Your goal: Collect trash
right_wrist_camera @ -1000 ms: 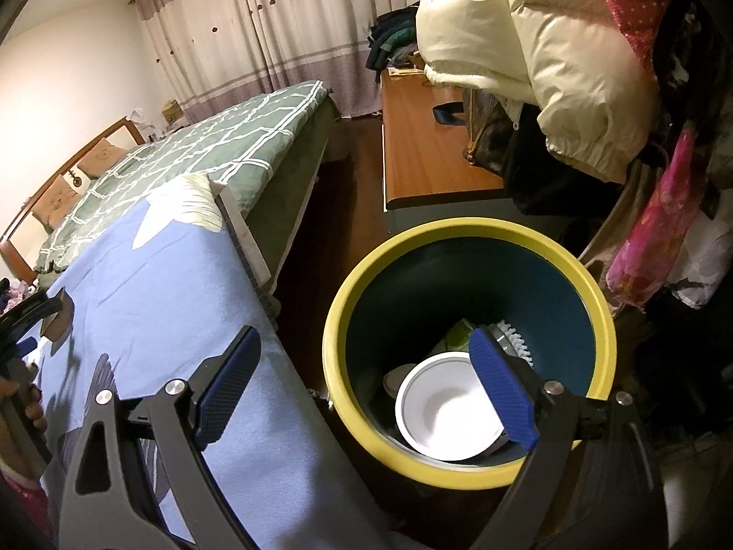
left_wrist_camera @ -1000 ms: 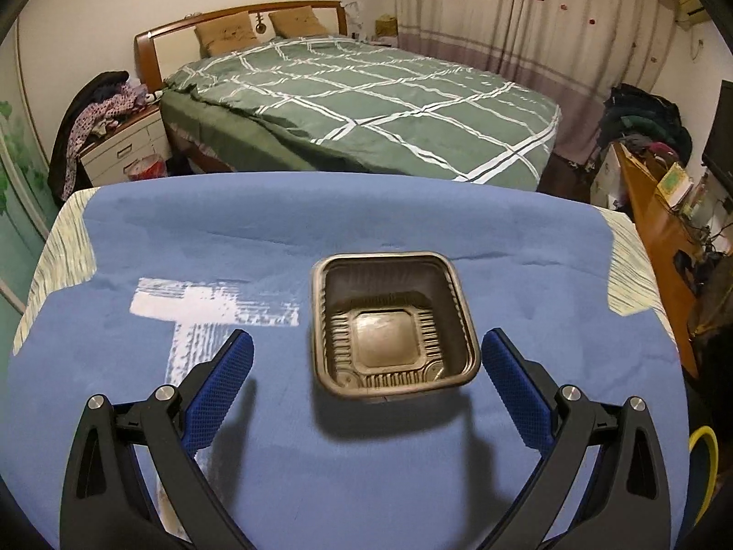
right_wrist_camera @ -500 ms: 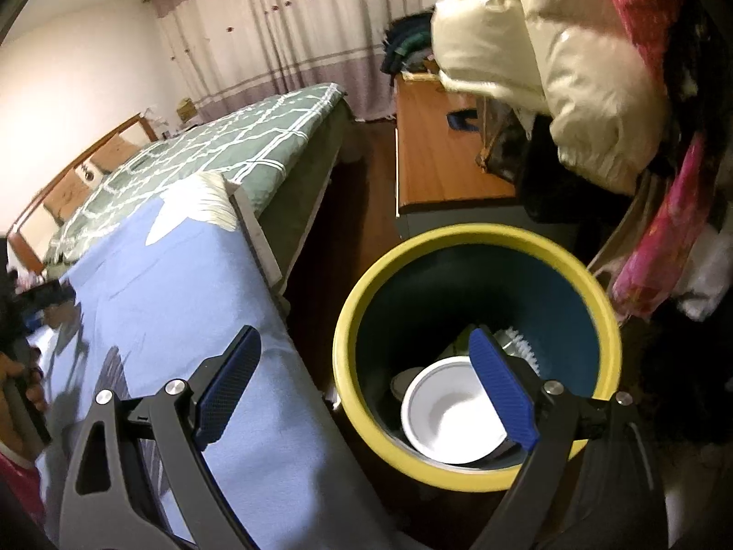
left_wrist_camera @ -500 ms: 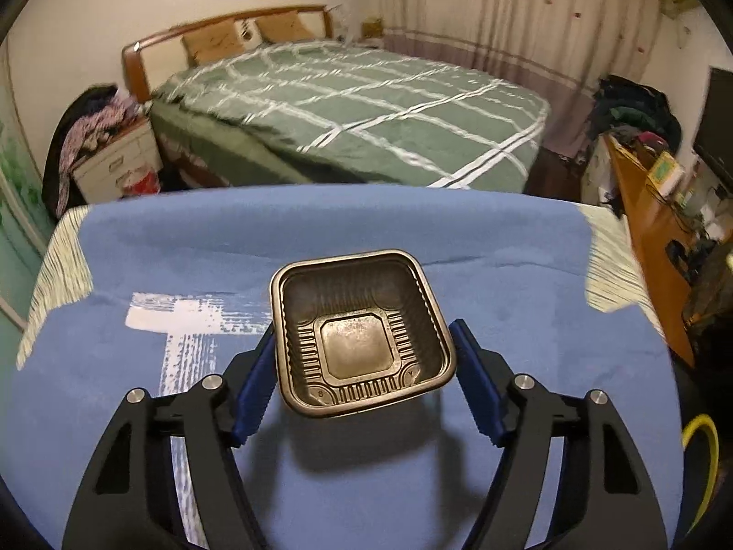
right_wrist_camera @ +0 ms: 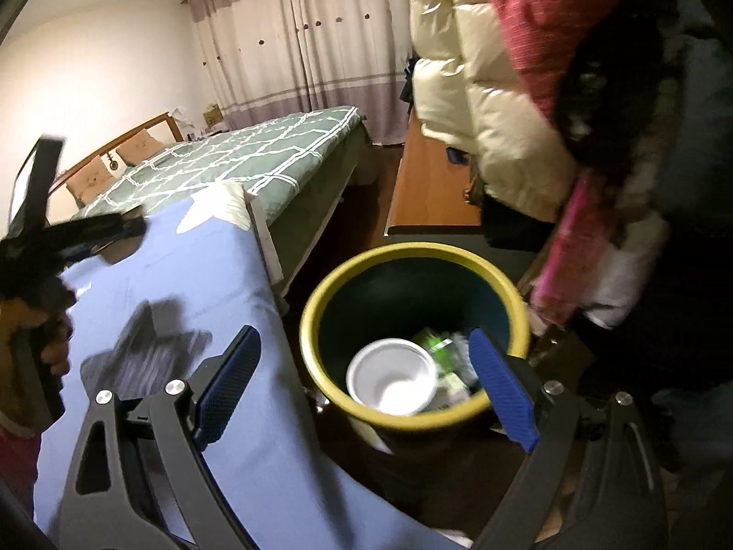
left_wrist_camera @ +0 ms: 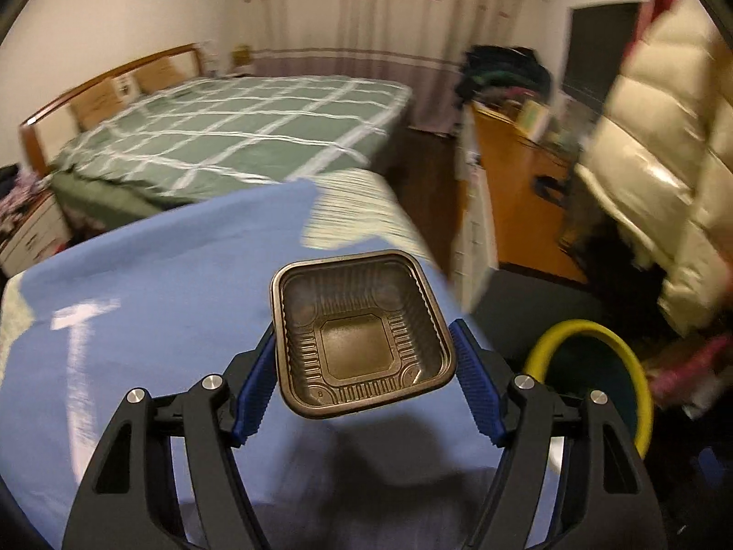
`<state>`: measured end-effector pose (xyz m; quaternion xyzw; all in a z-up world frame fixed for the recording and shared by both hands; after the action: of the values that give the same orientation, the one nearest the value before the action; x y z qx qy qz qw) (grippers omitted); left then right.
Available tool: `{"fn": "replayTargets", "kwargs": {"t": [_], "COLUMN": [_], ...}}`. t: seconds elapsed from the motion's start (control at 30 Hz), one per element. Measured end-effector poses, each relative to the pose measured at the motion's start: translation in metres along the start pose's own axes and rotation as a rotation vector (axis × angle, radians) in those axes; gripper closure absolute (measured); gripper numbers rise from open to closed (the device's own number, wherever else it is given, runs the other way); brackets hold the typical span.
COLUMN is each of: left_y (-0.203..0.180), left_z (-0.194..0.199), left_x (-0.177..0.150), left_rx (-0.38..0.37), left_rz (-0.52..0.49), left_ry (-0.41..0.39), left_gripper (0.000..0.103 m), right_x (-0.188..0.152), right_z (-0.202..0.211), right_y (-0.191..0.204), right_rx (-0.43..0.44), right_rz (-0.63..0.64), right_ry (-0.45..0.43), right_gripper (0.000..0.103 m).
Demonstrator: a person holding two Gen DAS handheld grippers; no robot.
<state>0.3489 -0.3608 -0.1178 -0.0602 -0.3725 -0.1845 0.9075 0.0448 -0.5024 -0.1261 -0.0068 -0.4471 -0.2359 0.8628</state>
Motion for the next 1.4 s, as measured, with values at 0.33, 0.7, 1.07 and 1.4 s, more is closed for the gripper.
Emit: {"fn": "replayTargets", "kwargs": {"t": [0.33,0.7,1.07,1.4], "left_y": [-0.158,-0.237,-0.200,-0.021], "left_z": [0.017,-0.009,0.032,0.175], "left_x": [-0.047,-0.080,-0.046,-0.064], "left_rx": [-0.188,-0.218,-0.206,-0.041], "left_rz": [-0.189,-0.310,-0.210,-0.078], "left_ry": [0.081,0.178,0.052,-0.212], "left_gripper": [0.032,0.030,0.011,0.005], "right_x": [-0.027,-0.044,-0.044,-0.037], "right_z": [0.043,0.049,0.055,0.063], "right_y": [-0.052,-0.073,-0.063,-0.016], "right_rx": [-0.082,-0.061,-0.033,0.064], "right_rz": [-0.053,-0.097,-0.080,0.017], "right_ry": [-0.005,0.014,0.008,0.001], "right_gripper": [0.016,0.016,0.016,0.015]}}
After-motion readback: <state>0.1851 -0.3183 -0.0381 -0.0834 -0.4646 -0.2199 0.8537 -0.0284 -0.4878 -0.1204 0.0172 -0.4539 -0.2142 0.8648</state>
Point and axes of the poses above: each gripper's, at about its wrist camera, not at the fingertips, and z roughly against the way its jaws point, y to its left, x to its top, the point moved 5 cm from there along -z, roughly the way its jaws point, and after that the axes turned 8 degrees about x, right-handed, at the moved point
